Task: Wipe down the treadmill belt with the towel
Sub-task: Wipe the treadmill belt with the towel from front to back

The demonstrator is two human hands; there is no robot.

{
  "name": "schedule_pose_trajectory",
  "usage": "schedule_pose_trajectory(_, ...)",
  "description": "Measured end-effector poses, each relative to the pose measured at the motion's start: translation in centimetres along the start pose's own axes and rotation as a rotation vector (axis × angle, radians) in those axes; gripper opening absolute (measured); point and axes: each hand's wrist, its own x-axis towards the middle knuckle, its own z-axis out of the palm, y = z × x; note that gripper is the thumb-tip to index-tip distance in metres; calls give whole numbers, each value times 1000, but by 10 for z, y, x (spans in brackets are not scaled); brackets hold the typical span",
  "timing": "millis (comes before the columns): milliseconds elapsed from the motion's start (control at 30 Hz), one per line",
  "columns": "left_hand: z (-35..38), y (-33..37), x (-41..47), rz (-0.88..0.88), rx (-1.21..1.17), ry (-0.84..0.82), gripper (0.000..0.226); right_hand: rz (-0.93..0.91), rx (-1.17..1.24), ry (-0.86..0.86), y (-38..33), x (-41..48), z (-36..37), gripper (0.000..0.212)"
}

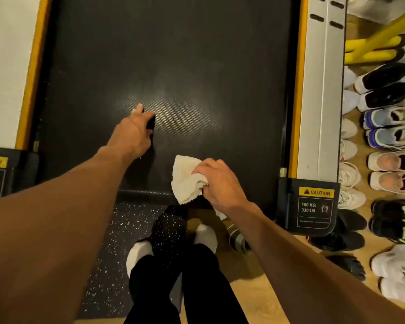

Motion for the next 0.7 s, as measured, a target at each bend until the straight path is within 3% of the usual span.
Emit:
schedule_pose_trajectory(167, -12, -41, -17, -92, 58, 100, 64, 147, 57, 446, -3, 42, -19, 42)
schedule_pose_trajectory(267, -3, -63, -23, -143, 106, 32, 74, 225, -49, 383, -21, 55, -3, 42)
schedule_pose_trajectory(367, 1, -71, -27, -90, 171, -1, 82, 63, -81, 286, -49, 36, 36, 40)
schedule_pose_trajectory(433, -3, -73, -29, -69, 192, -20, 83, 21, 20, 212, -62, 26, 51, 41)
schedule_pose_trajectory(600, -11, -82, -26, -35, 235, -71, 86, 123, 186, 483, -65, 69, 25, 32)
schedule_pose_trajectory(700, -14, -84, -24, -25, 263, -82, 84, 220, 72, 403, -72, 99, 19, 40)
